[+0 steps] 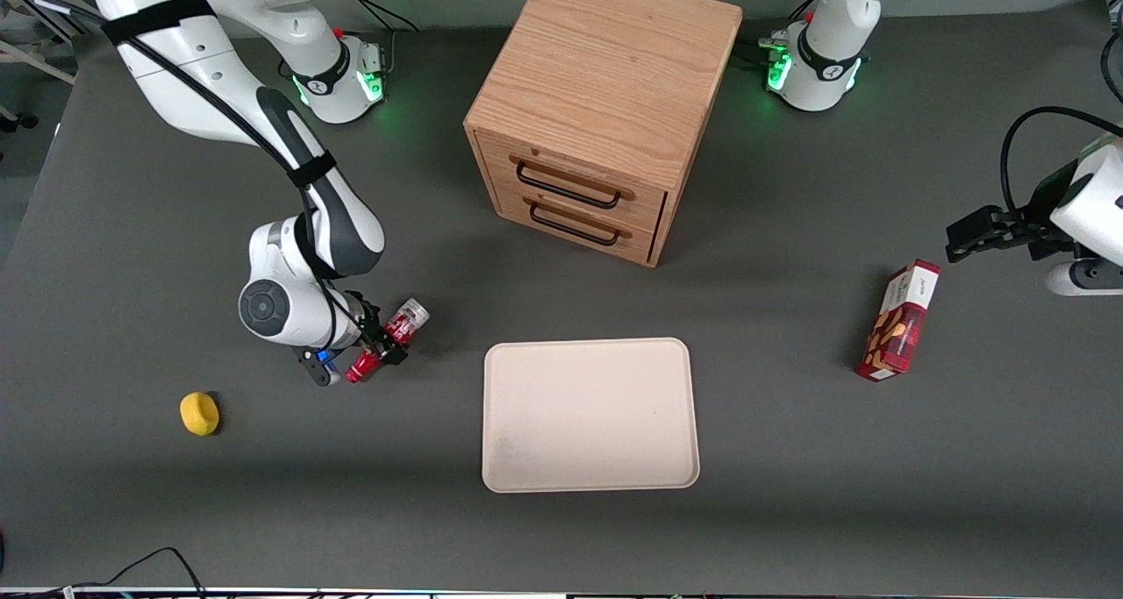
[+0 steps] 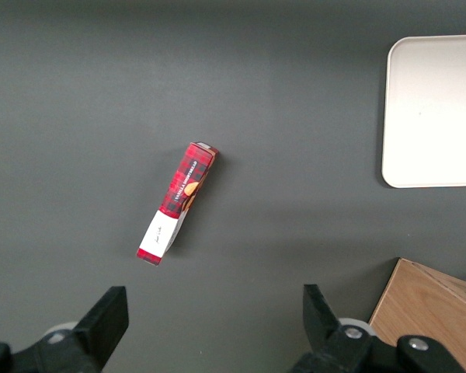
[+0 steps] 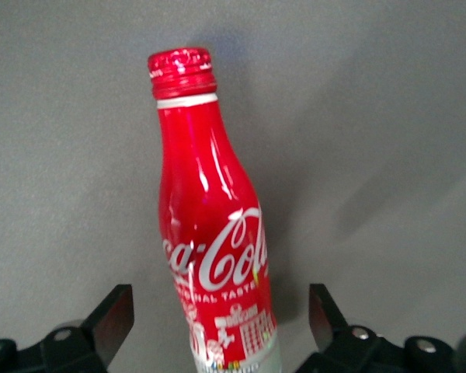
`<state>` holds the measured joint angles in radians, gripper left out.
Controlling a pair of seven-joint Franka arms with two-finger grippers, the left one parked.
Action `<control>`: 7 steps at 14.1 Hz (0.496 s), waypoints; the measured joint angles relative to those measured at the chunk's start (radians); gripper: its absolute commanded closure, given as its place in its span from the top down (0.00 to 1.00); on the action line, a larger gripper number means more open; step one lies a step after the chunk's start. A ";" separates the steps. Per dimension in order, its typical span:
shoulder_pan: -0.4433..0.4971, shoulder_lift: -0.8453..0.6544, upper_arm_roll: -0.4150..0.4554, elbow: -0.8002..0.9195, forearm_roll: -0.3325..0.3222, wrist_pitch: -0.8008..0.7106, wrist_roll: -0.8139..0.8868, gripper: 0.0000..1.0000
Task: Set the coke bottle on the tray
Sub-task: 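Close the right gripper around the bottle's body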
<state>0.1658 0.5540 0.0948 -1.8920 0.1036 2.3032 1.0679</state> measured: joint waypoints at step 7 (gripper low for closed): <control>-0.003 0.037 -0.003 -0.023 -0.013 0.088 0.002 0.00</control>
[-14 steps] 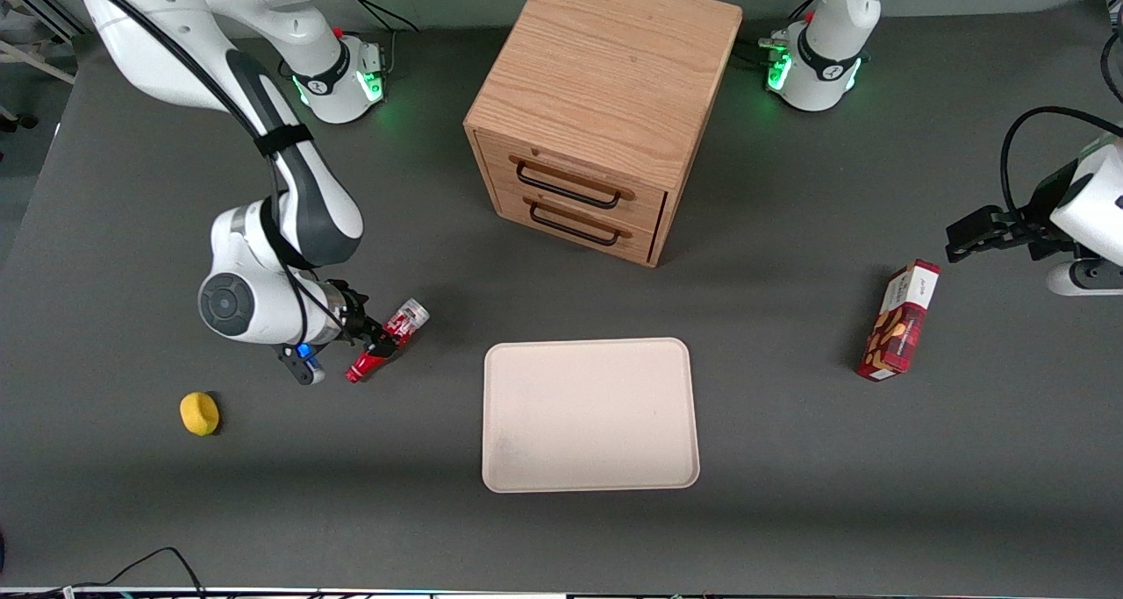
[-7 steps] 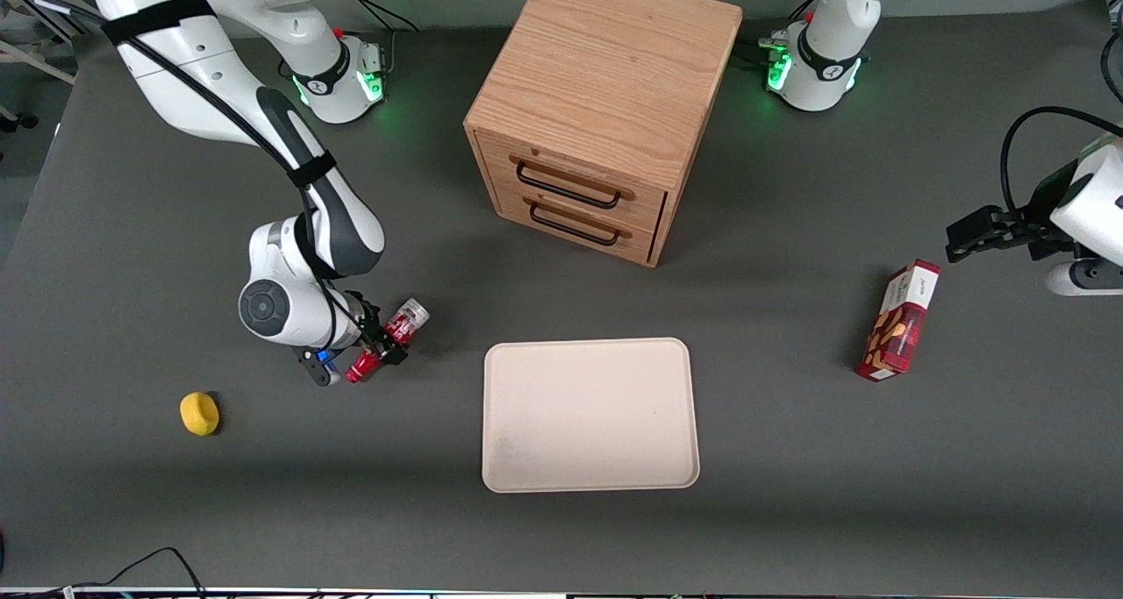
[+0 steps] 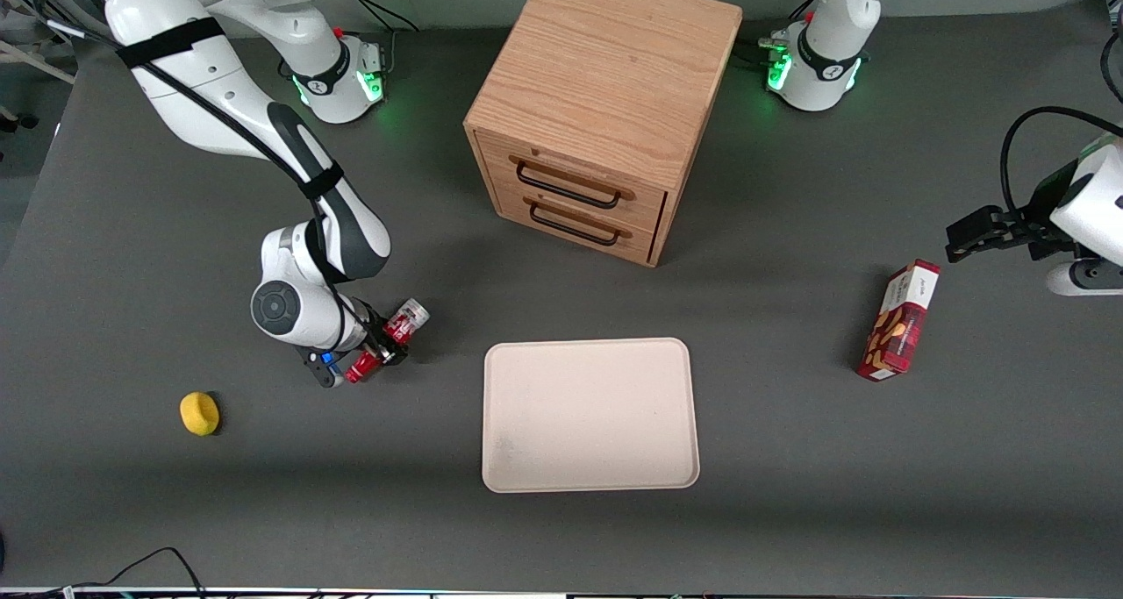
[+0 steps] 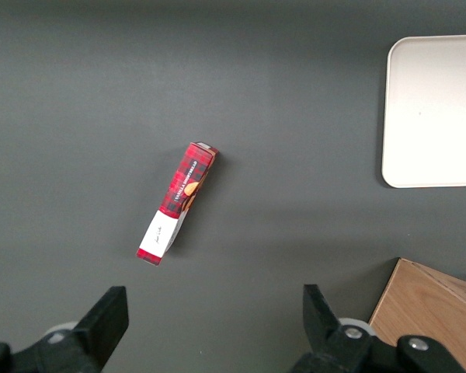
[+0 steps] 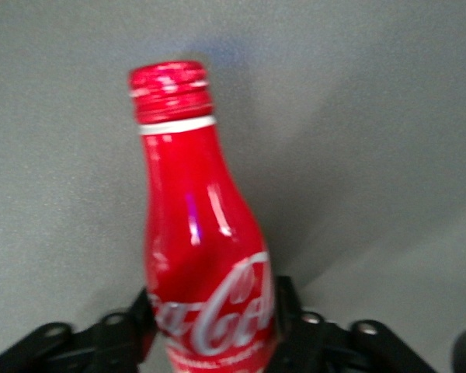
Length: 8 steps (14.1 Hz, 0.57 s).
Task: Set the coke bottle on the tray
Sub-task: 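Close the right gripper around the bottle's body, then lift the bottle upright and carry it toward the white tray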
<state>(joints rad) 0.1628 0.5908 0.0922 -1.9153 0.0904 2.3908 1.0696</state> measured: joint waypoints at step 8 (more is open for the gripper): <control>0.000 -0.081 0.003 0.106 -0.011 -0.204 -0.002 0.00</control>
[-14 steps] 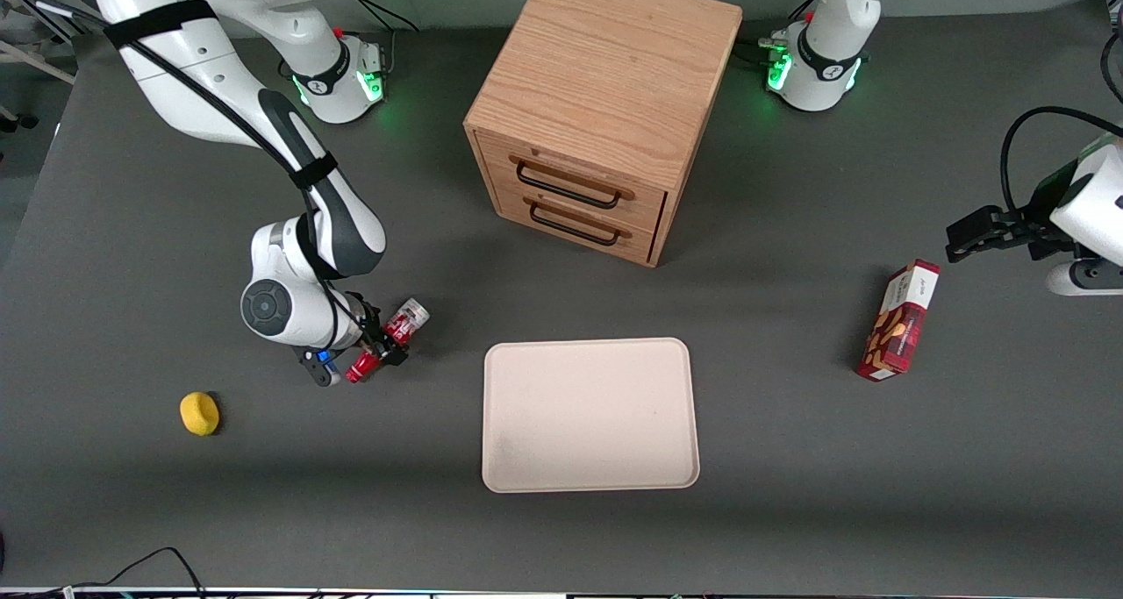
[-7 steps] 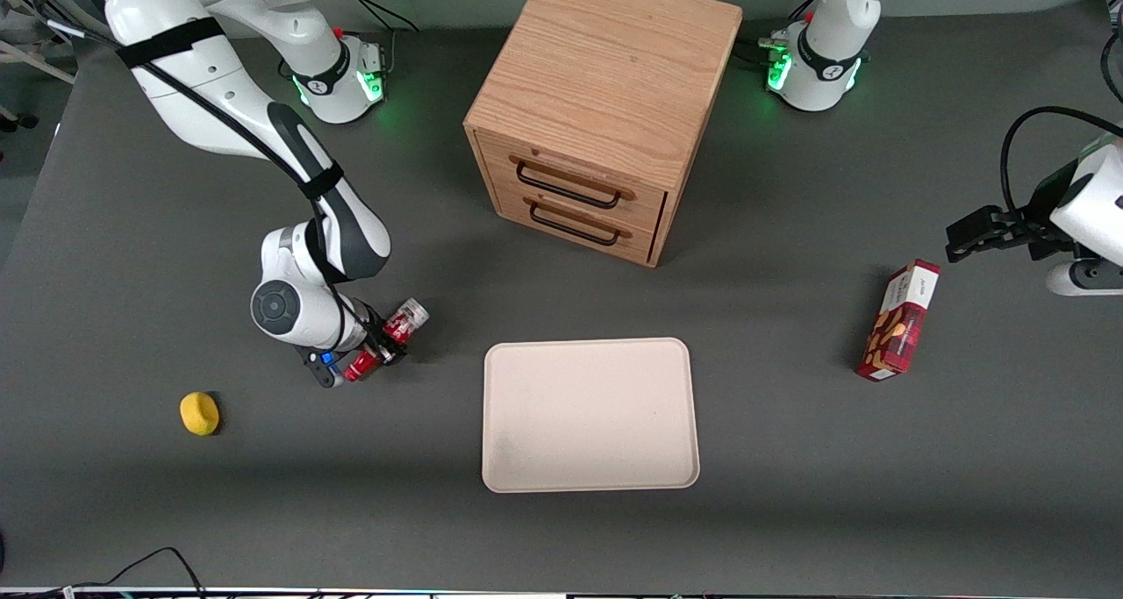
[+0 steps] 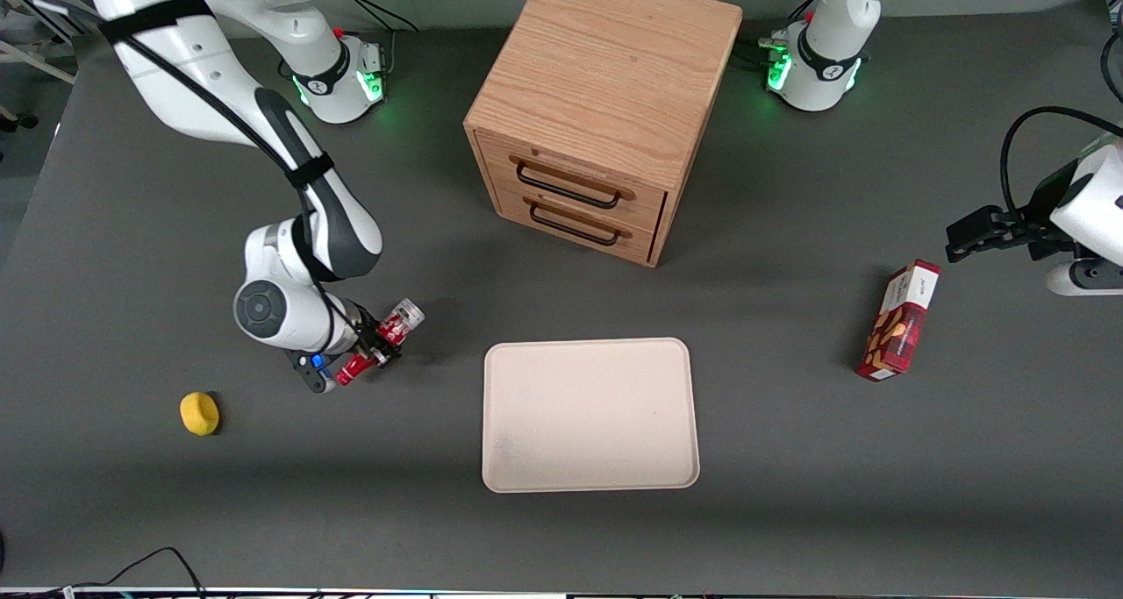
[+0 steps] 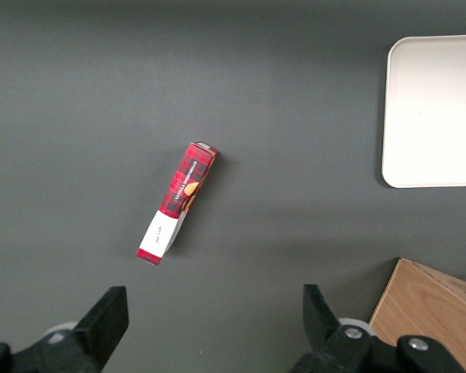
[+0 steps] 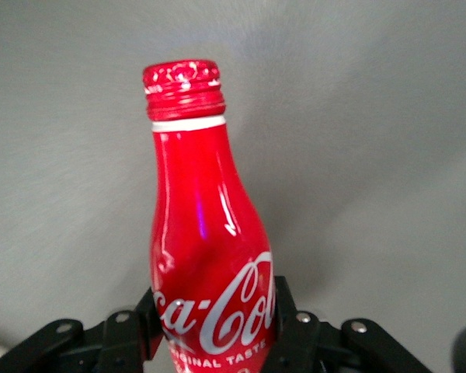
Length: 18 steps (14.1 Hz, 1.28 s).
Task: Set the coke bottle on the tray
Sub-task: 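Lift the bottle upright and carry it toward the white tray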
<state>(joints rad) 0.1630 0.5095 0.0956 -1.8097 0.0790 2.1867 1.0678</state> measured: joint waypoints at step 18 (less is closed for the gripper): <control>0.043 0.229 0.228 0.562 -0.005 -0.246 -0.528 0.00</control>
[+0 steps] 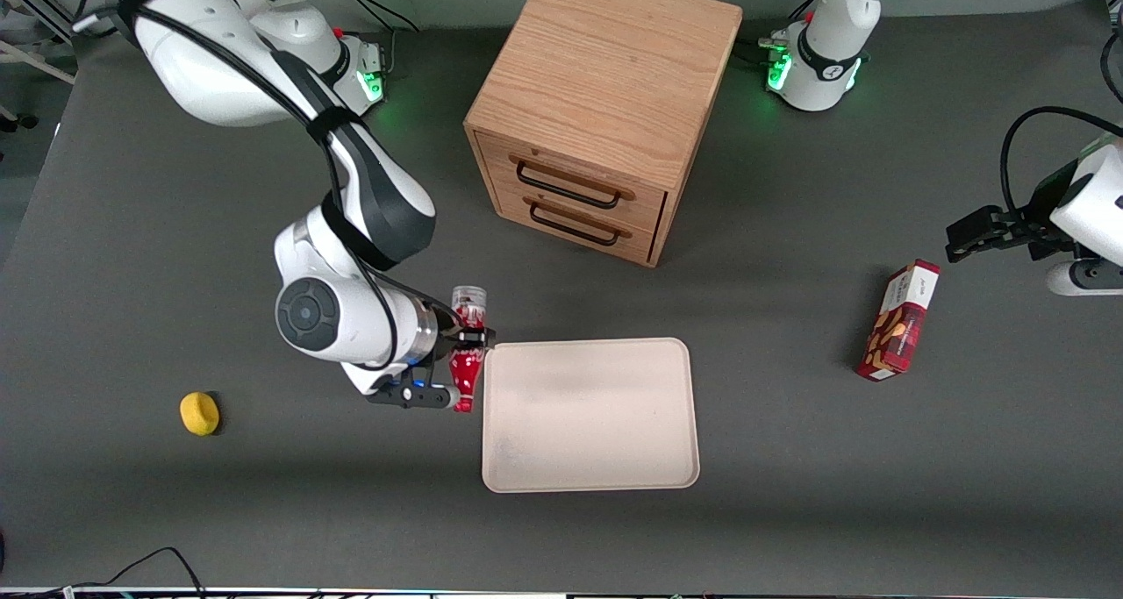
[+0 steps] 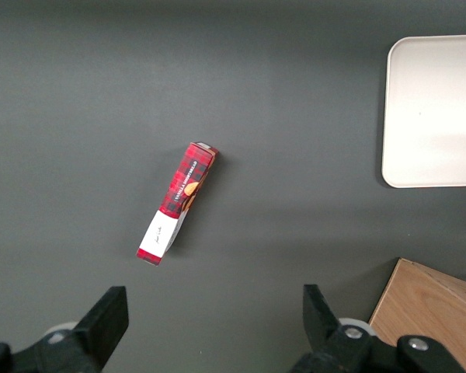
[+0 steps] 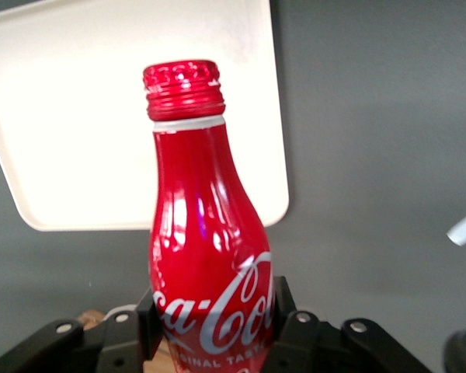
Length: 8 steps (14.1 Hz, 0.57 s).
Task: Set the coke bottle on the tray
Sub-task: 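Lift the bottle upright and carry it toward the white tray, then lower the upright bottle onto the tray's rim area and release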
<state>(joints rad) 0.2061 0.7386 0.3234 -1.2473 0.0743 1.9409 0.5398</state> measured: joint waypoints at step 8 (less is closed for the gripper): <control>0.009 0.156 -0.001 0.050 -0.001 0.189 -0.071 0.00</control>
<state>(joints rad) 0.2148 0.8951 0.3226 -1.1977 0.0732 2.1300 0.4688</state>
